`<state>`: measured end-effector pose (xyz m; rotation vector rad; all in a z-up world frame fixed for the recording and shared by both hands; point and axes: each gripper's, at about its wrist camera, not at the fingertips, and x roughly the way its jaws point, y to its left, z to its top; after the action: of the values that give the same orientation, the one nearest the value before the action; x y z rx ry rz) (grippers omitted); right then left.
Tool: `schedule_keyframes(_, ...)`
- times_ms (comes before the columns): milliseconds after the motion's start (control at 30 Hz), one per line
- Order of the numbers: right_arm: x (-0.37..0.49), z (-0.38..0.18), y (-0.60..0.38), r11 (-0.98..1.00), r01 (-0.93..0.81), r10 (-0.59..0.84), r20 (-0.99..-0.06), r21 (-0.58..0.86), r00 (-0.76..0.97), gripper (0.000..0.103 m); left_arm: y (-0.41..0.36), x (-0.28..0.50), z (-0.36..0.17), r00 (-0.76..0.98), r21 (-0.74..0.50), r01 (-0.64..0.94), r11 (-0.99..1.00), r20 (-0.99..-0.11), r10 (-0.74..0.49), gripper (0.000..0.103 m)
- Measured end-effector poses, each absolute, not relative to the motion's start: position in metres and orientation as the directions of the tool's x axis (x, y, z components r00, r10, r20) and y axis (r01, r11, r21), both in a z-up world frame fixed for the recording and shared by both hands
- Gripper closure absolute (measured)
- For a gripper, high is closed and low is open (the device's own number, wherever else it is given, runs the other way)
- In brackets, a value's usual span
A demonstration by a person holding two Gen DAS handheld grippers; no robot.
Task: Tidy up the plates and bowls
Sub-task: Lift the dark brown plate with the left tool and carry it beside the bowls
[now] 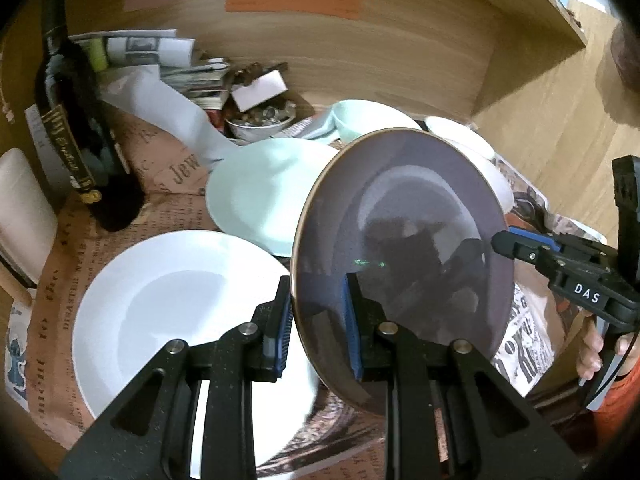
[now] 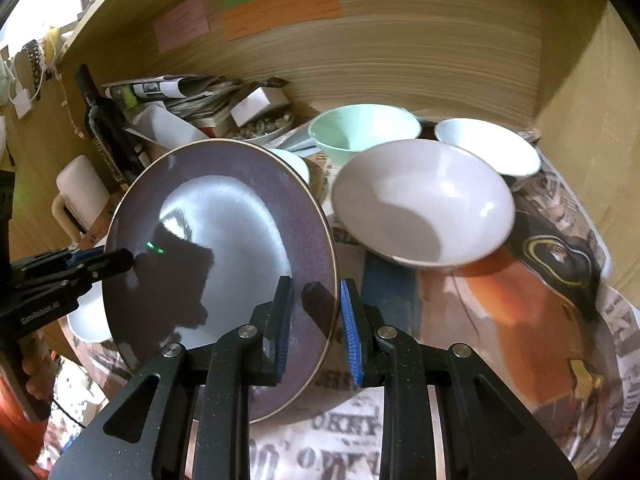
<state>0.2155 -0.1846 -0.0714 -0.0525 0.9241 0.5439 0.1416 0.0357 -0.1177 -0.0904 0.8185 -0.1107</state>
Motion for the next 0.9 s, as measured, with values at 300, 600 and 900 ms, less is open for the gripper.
schedule_keyframes(300,0.208,-0.081,-0.206,0.885,-0.431,0.388,-0.793,0.178,0.469,0.081,0.012,0.141,-0.130,0.644,-0.122,0.093,0.988,-0.749,-0.154,0.080)
schedule_keyframes(600,0.205,-0.097,-0.216,0.892,-0.412,0.372,-0.821,0.187,0.433,0.081,-0.001,0.144,-0.143,0.605,-0.102,0.107,0.989,-0.783,-0.146,0.080)
schedule_keyframes(900,0.205,-0.104,-0.222,0.893,-0.404,0.372,-0.829,0.197,0.418,0.081,-0.006,0.156,-0.149,0.580,-0.106,0.116,0.988,-0.800,-0.154,0.079)
